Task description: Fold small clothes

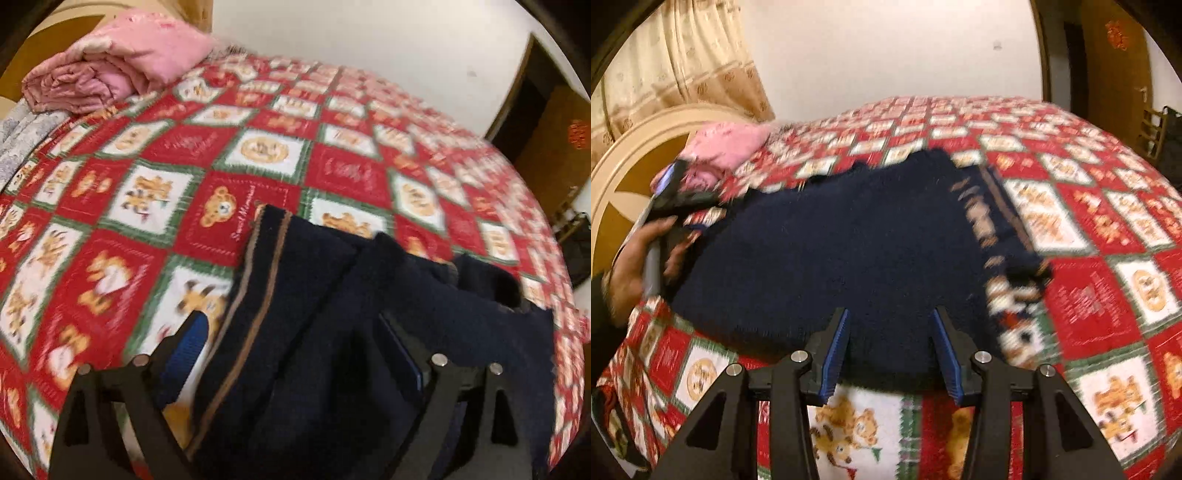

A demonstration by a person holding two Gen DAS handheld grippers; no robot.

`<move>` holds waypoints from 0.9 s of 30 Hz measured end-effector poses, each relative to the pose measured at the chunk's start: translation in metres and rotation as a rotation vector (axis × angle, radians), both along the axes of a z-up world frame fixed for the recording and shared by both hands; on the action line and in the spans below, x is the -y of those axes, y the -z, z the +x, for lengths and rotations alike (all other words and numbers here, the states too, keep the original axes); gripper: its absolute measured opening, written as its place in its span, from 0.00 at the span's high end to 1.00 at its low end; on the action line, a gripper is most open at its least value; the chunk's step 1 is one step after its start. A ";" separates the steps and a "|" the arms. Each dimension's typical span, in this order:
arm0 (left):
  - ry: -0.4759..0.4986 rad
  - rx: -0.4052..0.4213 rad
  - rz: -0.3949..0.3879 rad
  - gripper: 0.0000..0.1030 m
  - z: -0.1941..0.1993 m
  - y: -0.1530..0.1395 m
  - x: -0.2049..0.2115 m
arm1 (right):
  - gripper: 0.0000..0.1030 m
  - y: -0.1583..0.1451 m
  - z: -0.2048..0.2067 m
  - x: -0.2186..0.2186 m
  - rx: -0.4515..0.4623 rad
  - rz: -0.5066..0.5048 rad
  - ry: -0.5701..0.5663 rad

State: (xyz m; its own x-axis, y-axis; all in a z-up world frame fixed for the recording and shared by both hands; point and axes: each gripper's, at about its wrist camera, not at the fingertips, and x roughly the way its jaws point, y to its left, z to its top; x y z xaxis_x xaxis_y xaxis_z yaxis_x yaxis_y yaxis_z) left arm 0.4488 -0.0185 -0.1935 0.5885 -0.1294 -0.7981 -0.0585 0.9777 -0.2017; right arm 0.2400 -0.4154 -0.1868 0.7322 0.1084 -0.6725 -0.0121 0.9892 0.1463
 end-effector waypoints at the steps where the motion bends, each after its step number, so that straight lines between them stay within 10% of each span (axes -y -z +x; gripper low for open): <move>1: 0.012 0.024 0.000 0.10 -0.013 -0.006 -0.002 | 0.54 0.000 0.002 0.002 -0.007 -0.017 0.012; 11: 0.061 0.024 0.147 0.10 -0.087 0.029 -0.022 | 0.54 0.025 0.015 0.012 -0.109 -0.060 0.056; 27: 0.094 0.013 0.090 0.06 -0.107 0.039 -0.028 | 0.54 0.022 0.017 0.007 -0.159 -0.134 0.105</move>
State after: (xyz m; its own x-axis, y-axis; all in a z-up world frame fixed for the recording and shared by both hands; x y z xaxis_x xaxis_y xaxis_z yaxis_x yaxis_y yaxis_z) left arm 0.3422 0.0096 -0.2322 0.5879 -0.1127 -0.8011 0.0363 0.9929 -0.1131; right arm 0.2571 -0.4227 -0.2088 0.6186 -0.0609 -0.7834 0.1047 0.9945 0.0054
